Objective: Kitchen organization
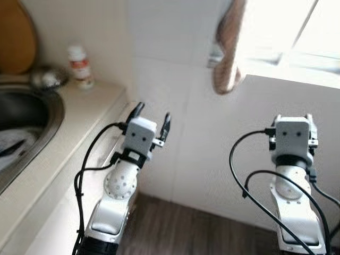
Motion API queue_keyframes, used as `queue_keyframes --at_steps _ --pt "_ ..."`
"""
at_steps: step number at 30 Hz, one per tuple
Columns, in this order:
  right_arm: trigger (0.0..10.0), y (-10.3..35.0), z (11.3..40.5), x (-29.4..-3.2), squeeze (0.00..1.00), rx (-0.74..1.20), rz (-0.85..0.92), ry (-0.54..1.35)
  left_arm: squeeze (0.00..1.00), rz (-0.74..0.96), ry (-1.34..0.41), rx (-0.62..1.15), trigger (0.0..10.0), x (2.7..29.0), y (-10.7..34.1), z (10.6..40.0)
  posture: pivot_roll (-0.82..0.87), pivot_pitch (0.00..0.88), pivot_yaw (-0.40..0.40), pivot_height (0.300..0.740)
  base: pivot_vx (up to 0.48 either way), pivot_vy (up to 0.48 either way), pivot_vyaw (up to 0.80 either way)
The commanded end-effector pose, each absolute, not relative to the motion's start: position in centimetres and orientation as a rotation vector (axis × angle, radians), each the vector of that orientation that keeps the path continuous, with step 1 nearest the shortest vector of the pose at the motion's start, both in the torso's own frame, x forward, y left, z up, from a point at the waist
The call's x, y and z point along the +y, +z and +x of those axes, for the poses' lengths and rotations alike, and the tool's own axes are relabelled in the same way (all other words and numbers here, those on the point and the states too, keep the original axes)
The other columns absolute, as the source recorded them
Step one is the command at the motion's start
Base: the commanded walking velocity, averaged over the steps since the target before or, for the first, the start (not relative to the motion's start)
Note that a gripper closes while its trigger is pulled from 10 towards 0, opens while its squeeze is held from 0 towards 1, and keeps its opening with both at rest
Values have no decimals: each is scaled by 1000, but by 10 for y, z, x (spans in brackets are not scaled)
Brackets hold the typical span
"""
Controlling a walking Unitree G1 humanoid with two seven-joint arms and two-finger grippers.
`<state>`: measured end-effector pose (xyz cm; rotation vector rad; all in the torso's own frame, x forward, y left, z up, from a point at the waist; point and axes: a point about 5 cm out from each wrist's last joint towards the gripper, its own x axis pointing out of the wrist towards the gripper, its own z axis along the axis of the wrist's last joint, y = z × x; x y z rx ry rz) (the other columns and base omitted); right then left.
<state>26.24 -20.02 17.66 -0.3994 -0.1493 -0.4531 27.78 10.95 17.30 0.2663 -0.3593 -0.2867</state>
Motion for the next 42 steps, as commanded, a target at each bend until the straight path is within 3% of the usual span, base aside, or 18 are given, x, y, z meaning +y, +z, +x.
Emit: queue_keyframes --at_steps 1,11,16,42 --pt "10000 180 261 -204 0 -159 -415 -482 0 260 -296 -360 10000 107 174 278 19 0 -13 740 0 0 -800" --pt "10000 178 263 -203 0 -146 -431 -472 0 261 -297 -353 10000 105 172 277 29 0 -30 740 0 0 -800" --pt "10000 180 266 -196 0 -171 -452 -427 0 262 -292 -350 10000 107 172 277 33 0 -35 740 0 -52 0" --pt "10000 166 274 -204 0 -82 -424 -474 0 272 -281 -340 10000 110 172 278 47 0 -37 740 0 -442 0"
